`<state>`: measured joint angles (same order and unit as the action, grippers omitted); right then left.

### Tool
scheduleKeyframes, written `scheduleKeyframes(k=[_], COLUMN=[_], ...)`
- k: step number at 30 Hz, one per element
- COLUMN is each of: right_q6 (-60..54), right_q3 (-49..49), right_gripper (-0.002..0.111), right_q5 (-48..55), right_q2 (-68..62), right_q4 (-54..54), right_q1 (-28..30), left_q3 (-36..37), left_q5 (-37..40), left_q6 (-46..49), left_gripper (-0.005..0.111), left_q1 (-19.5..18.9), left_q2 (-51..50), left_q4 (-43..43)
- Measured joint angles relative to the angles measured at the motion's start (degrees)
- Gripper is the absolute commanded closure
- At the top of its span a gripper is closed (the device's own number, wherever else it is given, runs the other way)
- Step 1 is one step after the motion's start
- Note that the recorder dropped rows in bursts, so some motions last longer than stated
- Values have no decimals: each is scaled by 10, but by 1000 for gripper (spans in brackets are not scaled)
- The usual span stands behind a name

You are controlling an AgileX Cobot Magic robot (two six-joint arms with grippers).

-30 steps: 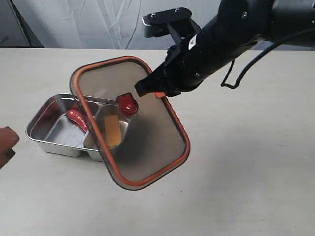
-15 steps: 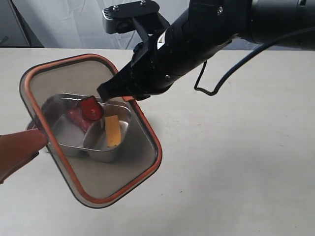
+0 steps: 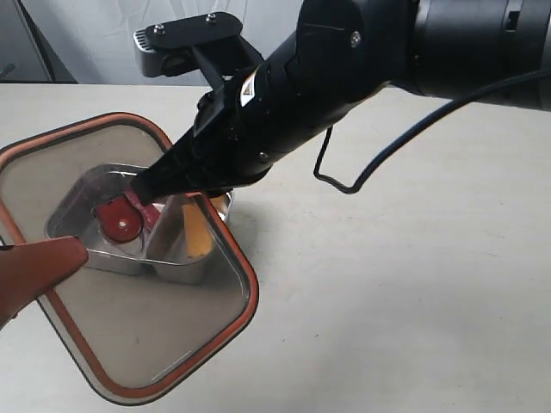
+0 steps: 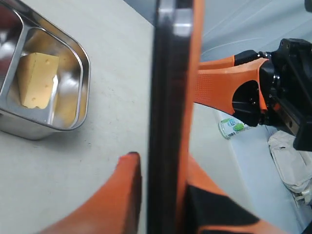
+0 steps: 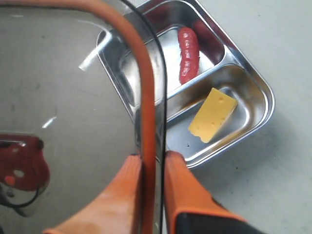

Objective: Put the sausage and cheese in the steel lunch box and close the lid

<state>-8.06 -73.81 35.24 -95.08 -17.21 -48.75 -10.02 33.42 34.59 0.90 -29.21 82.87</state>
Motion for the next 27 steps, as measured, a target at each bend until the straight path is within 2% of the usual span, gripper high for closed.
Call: scheduleKeyframes(k=[7,9,13,15,21,27], right_q6=[1,1,1,1,53,217], right_q3=[0,0,-6,-14,-39,-50], right_gripper=[107,96,63,54,53,53], right_q5=[-11,-15,-22,-23,-23,15], right_q2=[0,0,0,0,17,70], right_q4=[0,0,0,7,104,278], right_q1=[0,0,0,0,1,47], left_q3=[0,-2,-17,-31,-83,-132], left_q5=[-16,-24,-32,-45,-71,-126], left_q6=[14,18,38,45,51,53], left_gripper=[107,107,107,107,107,107], left_q1=[0,0,0,0,0,0], left_q2=[0,0,0,-1,-8,-38], left_q4=[0,0,-5,-10,-86,-215])
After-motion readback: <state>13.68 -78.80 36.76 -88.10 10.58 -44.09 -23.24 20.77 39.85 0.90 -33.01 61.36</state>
